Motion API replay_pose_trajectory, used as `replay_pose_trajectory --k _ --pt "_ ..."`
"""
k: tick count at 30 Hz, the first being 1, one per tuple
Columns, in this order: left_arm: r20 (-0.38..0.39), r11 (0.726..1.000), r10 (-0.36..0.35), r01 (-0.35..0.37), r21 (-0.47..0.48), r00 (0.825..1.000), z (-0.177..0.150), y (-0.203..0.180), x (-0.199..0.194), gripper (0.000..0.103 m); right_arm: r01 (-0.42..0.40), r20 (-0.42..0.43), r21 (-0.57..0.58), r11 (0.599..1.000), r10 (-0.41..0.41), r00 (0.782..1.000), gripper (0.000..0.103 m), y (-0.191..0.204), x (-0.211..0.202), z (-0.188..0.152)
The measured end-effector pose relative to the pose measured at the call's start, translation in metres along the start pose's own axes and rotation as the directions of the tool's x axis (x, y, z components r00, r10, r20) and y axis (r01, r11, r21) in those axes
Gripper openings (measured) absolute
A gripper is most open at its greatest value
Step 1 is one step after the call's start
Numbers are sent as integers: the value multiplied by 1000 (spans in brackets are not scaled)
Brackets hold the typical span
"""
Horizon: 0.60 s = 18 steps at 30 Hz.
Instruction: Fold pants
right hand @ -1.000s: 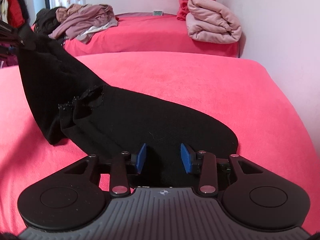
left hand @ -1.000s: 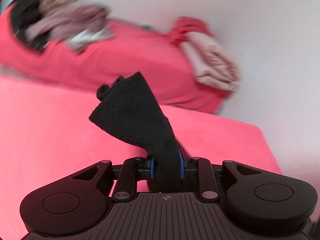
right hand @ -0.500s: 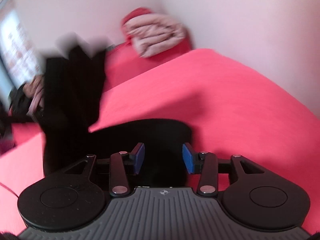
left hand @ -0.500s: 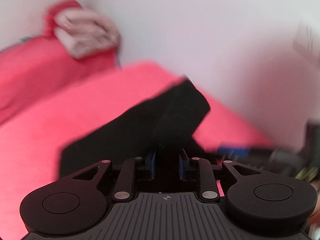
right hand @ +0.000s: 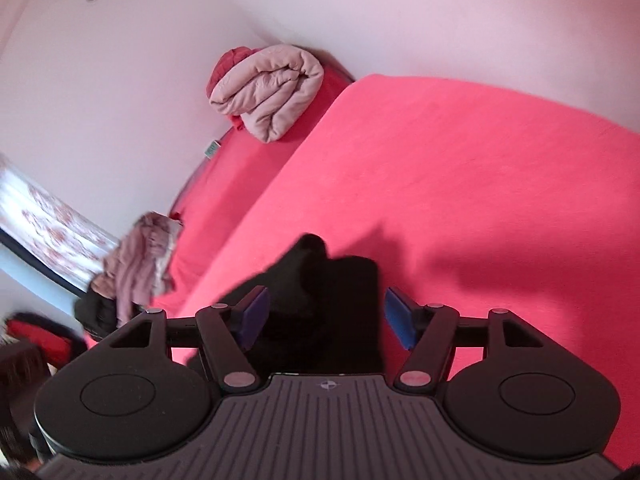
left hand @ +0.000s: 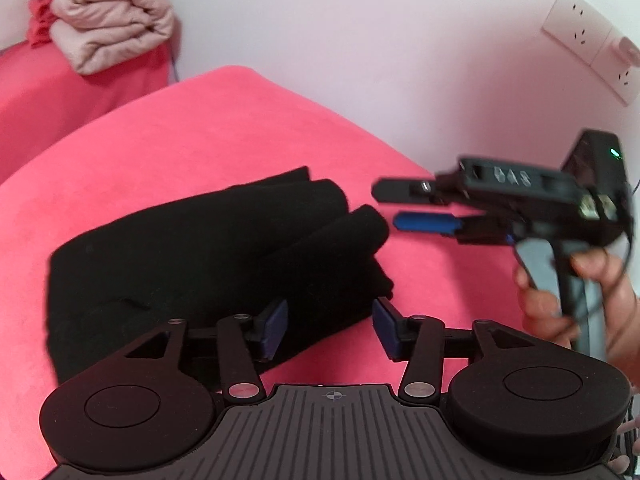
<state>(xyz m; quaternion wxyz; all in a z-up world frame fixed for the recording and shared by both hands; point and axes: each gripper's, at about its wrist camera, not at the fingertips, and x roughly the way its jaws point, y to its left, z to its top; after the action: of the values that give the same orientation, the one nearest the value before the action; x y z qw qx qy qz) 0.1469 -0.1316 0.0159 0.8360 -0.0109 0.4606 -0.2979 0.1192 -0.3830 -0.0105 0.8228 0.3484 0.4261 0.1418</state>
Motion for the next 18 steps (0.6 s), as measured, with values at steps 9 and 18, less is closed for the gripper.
replay_pose_trajectory --k 9,18 --pt "48 989 78 -72 -127 996 10 35 -3 103 60 -99 -200 978 -81 992 73 31 47 14" --pt "-28 996 81 -80 51 996 -7 3 27 103 53 -155 -441 896 -134 979 73 52 68 0"
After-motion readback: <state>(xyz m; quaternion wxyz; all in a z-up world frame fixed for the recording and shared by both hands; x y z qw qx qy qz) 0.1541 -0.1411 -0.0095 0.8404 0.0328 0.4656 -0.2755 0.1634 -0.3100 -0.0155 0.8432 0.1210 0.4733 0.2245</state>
